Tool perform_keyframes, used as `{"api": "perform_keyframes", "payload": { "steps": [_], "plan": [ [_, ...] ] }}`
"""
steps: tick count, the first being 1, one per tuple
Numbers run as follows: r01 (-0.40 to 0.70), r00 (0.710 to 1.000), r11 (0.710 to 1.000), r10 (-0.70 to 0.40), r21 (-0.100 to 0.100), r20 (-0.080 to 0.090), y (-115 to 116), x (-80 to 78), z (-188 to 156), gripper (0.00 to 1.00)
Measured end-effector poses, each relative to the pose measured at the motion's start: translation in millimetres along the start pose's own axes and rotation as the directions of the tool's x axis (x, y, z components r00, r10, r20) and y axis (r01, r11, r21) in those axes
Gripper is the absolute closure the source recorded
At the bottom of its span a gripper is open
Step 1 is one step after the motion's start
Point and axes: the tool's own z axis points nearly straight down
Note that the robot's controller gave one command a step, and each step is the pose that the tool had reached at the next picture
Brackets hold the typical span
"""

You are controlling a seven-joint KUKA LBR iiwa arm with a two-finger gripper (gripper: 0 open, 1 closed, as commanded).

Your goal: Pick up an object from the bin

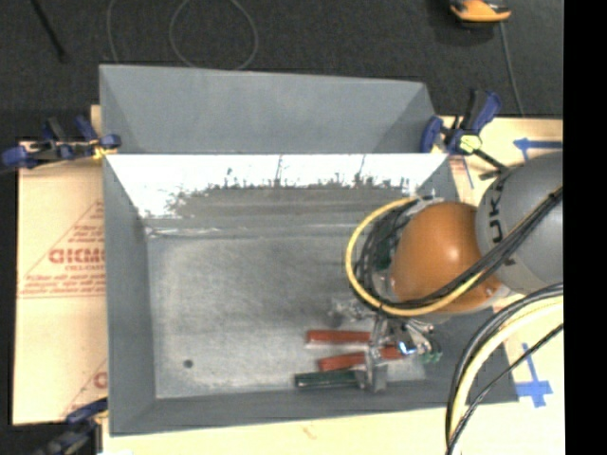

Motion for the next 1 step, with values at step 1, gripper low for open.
{"api": "perform_keyframes", "payload": {
  "steps": [1],
  "plan": [
    [-0.002, 1.0, 1.0, 0.002, 0.0, -0.003, -0.3, -0.2, -2.3, 1.0]
  ]
}}
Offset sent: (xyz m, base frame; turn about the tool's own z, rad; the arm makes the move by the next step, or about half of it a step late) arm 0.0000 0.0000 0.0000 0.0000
